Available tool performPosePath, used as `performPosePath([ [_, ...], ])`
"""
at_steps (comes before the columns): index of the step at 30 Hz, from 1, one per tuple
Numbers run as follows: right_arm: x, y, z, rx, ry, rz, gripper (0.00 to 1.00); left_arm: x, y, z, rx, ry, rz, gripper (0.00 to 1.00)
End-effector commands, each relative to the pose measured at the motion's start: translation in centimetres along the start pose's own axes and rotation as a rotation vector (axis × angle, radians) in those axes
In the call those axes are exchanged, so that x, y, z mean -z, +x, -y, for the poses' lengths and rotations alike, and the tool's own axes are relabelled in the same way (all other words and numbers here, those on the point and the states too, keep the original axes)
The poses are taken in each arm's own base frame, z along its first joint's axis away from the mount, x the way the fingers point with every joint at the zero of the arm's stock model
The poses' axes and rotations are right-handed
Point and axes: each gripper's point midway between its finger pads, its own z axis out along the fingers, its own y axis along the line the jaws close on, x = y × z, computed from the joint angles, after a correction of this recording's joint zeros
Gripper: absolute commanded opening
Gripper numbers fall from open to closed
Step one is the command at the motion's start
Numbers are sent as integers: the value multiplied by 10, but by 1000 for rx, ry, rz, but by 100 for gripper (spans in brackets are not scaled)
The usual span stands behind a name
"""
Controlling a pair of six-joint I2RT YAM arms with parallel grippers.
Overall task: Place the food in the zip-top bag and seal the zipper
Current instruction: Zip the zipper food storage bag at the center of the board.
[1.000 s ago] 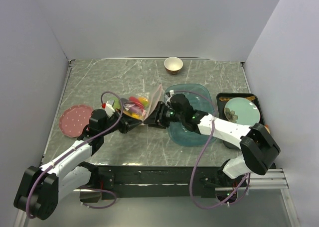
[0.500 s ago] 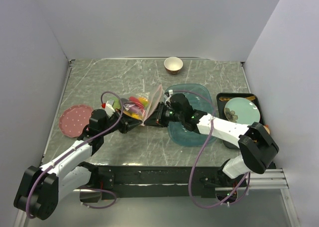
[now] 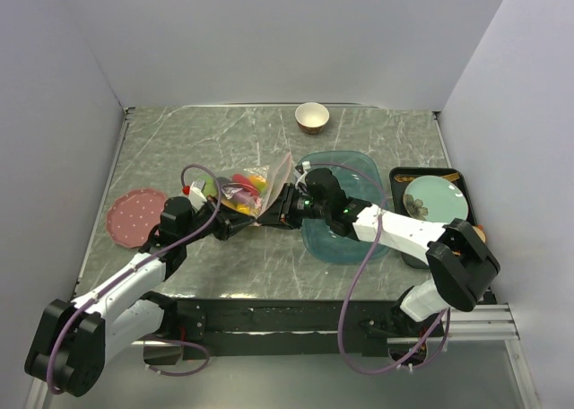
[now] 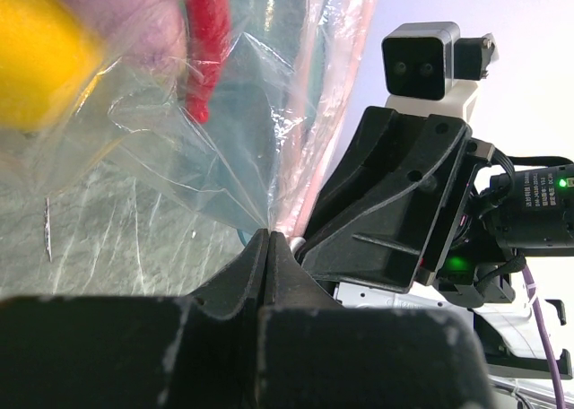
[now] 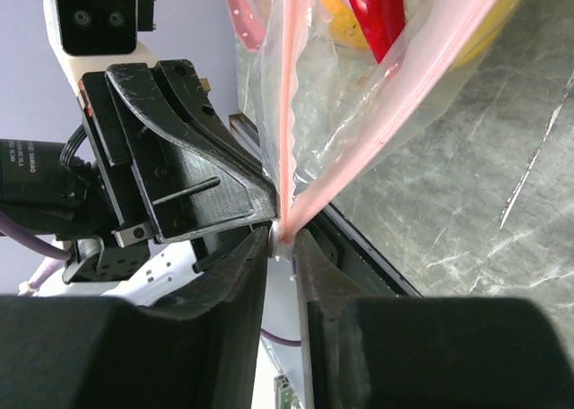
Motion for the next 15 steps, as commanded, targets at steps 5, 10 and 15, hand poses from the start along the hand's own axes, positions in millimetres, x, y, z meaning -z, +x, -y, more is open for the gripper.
performPosePath([
  [5, -1, -6, -24, 42, -68, 11, 14, 3, -1, 13, -46, 49, 8, 1],
  [10, -1, -8, -25, 37, -73, 20, 10, 2, -1, 14, -35, 54, -1, 5],
  [15, -3, -9, -25, 32, -77, 24, 10, 4, 1, 14, -22, 70, -2, 9],
])
